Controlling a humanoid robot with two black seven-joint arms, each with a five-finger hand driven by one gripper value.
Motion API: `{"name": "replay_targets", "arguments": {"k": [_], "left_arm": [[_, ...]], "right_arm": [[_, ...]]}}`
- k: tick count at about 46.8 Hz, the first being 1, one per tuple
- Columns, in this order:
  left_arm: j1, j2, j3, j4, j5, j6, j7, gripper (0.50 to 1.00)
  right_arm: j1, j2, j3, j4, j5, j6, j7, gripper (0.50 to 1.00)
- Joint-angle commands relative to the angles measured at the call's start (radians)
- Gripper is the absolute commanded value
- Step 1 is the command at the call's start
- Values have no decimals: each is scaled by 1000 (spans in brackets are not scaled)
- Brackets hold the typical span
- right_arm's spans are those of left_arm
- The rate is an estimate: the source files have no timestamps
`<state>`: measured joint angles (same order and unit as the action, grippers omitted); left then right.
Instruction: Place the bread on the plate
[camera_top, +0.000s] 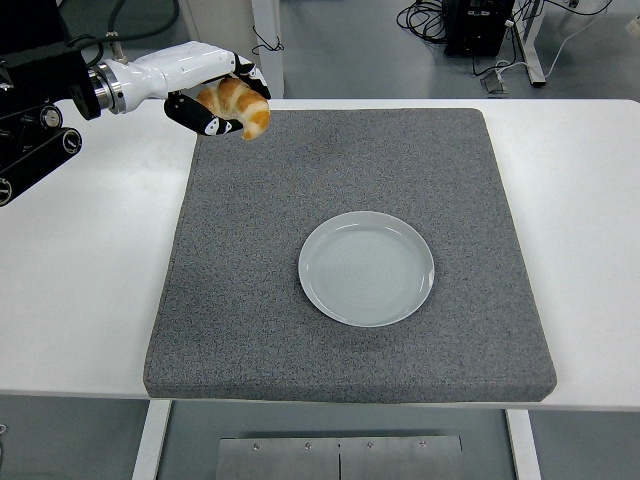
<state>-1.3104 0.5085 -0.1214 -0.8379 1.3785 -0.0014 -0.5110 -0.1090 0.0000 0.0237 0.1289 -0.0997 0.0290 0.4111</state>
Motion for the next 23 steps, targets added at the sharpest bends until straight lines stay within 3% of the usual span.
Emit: {"name": "replay_targets", "arguments": {"k": [1,23], "left_arm": [[-13,-21,5,0,1,0,0,575],[-38,-211,11,0,2,0,37,583]], "right_arm": [[0,0,1,0,0,0,0,1000],[0,0,-1,0,0,0,0,1000]]}}
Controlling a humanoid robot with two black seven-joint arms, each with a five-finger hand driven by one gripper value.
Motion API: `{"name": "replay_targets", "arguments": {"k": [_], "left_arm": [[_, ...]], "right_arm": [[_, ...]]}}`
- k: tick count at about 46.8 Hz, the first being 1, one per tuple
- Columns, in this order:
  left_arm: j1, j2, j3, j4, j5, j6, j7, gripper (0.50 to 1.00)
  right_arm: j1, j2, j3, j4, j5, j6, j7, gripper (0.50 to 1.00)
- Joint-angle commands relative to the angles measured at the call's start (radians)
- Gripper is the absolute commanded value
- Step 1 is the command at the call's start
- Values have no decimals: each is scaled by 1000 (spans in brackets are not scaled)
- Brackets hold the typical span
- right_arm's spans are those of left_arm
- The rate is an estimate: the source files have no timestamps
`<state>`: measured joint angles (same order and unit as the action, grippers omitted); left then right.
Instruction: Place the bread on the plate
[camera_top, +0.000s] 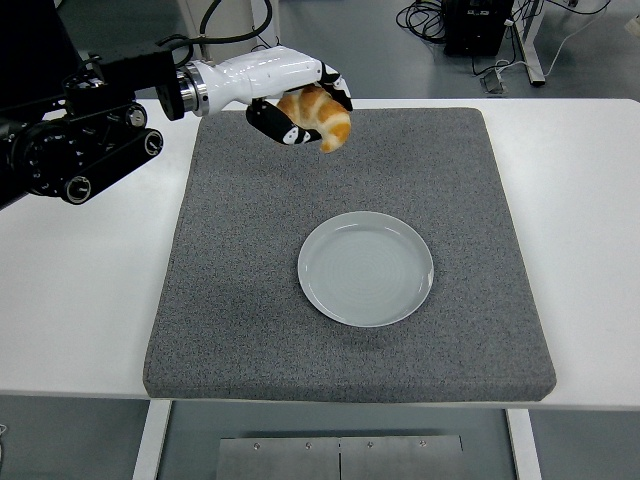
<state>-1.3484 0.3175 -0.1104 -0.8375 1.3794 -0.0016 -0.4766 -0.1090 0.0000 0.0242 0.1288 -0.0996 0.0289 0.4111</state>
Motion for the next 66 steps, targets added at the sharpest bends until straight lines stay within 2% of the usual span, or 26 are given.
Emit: {"name": "replay_targets", "arguments": {"k": [1,18,37,52,66], "left_arm": [[0,-28,0,0,1,0,3,583],[12,-140,5,0,17,2,16,590],[55,-184,61,0,17,14,16,595],[89,-213,138,0,15,104,16,596],[109,-224,189,0,15,130,16,605]], "right_arm": [[0,0,-1,0,0,0,0,1000],[0,0,0,0,0,0,0,1000],[0,0,0,0,0,0,0,1000],[0,0,-1,0,0,0,0,1000],[0,0,0,0,0,0,0,1000]]}}
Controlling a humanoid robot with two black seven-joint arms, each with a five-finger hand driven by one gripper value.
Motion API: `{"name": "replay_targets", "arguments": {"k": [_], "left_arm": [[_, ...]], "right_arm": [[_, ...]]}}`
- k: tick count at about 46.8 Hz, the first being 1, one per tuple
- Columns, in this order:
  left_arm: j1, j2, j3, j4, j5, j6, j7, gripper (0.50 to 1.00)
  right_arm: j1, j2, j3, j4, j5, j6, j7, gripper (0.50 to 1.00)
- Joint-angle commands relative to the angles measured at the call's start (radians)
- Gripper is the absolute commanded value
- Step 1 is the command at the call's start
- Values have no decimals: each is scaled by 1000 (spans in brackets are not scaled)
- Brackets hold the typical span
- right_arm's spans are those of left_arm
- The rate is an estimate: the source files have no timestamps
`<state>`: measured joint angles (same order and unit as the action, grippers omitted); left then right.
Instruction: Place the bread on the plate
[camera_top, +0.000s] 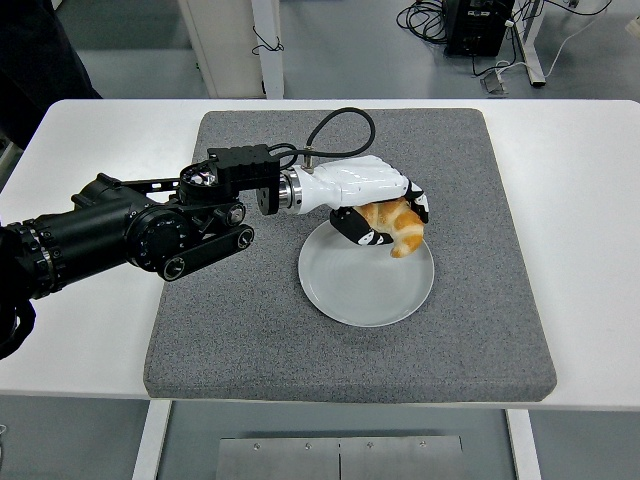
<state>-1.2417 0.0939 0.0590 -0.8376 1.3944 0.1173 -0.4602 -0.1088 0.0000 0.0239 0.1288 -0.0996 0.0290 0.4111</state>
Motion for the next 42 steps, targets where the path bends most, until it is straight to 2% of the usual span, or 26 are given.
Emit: {"name": "replay_targets", "arguments": {"k": [1,8,23,31,42], "left_arm": [[4,0,28,0,0,19,0,605],[18,-2,73,0,-3,58,0,607],[27,0,74,0,-5,67,-2,614],[37,0,74,0,-5,67,-5,654],[50,1,74,0,-8,81,-6,664]], "right_arm": [[0,0,-1,0,0,0,0,1000],[0,0,-1,0,0,0,0,1000],[0,0,-1,0,0,0,0,1000],[0,0,1,0,0,0,0,1000],[0,0,1,0,0,0,0,1000]]}}
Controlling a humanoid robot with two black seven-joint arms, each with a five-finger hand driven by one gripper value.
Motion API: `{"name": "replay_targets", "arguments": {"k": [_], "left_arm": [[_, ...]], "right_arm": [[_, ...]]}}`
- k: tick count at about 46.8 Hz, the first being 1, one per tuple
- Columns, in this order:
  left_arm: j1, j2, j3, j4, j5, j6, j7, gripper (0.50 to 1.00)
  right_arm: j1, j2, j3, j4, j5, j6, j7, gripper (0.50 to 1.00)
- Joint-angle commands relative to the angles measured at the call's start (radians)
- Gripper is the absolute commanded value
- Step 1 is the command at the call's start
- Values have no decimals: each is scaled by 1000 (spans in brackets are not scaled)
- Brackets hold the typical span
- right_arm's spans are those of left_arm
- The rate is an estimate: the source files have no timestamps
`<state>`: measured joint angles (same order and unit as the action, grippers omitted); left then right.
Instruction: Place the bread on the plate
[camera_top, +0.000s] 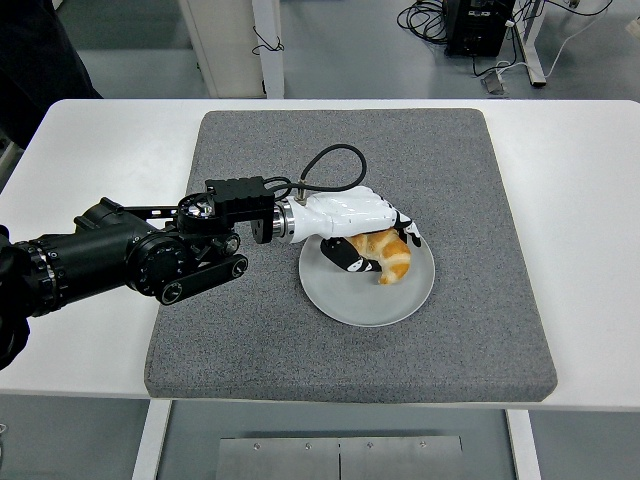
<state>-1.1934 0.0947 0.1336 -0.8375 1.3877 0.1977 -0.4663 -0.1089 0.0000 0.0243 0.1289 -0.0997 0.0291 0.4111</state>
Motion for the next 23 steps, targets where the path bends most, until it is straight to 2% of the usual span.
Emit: {"name": "replay_targets", "arguments": {"k": [1,7,11,17,23], "left_arm": [[3,0,0,1,-3,0,0,664],[12,2,0,3,-3,3,1,690],[17,2,0,3,-6,9,0,737],[23,5,-2,3,-10,8,-2,845],[23,10,-2,1,-12,5,-3,895]], "right_arm": [[0,0,0,0,0,0,0,1000],[0,0,0,0,0,0,0,1000],[0,0,0,0,0,0,0,1000],[0,0,-1,0,0,0,0,1000],[0,0,0,0,0,0,0,1000]]}}
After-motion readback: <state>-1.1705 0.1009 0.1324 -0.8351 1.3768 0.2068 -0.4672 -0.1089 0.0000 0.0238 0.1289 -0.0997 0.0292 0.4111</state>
